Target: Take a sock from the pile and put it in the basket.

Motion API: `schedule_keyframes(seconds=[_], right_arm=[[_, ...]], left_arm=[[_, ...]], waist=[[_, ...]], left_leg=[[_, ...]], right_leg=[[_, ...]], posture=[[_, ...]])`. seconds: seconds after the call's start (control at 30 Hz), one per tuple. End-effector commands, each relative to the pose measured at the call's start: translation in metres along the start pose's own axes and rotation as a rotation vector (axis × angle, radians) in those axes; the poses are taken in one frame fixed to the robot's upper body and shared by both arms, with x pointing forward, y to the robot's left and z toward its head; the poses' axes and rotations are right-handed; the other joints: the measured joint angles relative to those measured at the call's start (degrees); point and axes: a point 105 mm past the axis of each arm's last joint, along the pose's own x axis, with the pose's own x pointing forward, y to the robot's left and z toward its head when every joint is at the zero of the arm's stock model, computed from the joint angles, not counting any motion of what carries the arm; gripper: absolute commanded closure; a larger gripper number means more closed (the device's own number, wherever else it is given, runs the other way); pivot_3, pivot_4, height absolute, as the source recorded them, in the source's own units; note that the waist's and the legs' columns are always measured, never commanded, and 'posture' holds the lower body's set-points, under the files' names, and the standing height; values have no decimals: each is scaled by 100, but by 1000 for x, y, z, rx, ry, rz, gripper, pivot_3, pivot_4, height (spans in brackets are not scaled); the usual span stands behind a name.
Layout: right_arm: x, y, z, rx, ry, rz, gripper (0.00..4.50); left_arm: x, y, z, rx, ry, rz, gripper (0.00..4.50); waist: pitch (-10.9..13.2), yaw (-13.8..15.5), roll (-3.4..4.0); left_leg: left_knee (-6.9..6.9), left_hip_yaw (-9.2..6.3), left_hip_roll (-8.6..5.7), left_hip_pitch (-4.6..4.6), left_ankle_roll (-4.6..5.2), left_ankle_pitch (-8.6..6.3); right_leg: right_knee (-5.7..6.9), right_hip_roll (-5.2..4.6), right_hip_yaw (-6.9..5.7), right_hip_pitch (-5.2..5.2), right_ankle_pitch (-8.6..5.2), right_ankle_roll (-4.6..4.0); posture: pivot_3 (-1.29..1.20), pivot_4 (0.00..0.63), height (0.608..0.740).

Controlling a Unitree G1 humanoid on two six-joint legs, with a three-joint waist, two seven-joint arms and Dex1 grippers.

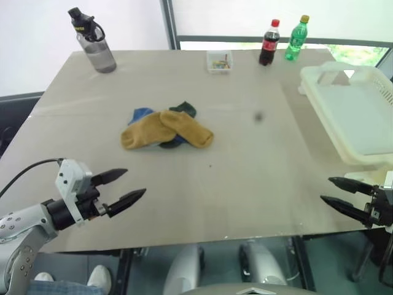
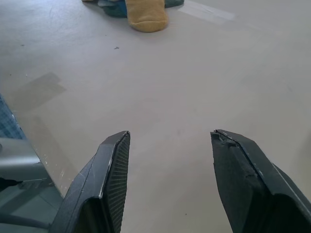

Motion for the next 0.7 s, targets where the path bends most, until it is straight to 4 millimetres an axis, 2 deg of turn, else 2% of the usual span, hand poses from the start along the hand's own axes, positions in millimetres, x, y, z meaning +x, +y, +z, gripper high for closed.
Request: schedule_keyframes(seconds=[0.03,0.17,0.3,0.43,0.5,0.57,0.7], right_arm=[[3,0,10,-26,-27,10,1825],[11,-2,12,27,-25,13,1825],[39,-8,26,108,-105,1,1825],[81,-7,40,147,-175,22,1825],[101,-6,42,170,-173,33,1825],[133,-6,40,210,-155,27,1825],[176,-5,40,250,-114,12,1825]], left_arm=[[2,-5,13,44,-44,-19,0],[2,-10,23,56,-84,-48,0],[5,-6,43,71,-139,-53,0],[10,3,64,78,-202,-49,0],[12,8,74,78,-224,-43,0],[12,12,86,89,-238,-36,0],[11,14,96,92,-242,-42,0]], waist=[[0,0,0],[0,0,-1],[-1,-16,-1],[-1,-16,-2],[-1,-17,-2],[-3,-35,-9],[0,-44,-8]], left_leg=[[0,1,0,0,0,0],[1,1,0,1,0,0],[7,7,3,4,0,0],[12,8,11,12,0,0],[10,7,13,11,0,0],[10,6,13,-1,0,0],[7,11,13,-5,0,0]], right_leg=[[1,0,1,0,0,0],[2,0,2,0,0,0],[14,2,8,-2,3,-5],[28,18,12,-3,2,-4],[29,26,13,-5,3,-6],[28,28,14,-15,21,-20],[29,36,19,-24,30,-12]], posture=[[0,150,740],[0,150,740],[0,150,740],[0,150,740],[0,150,740],[0,150,740],[0,150,740]])
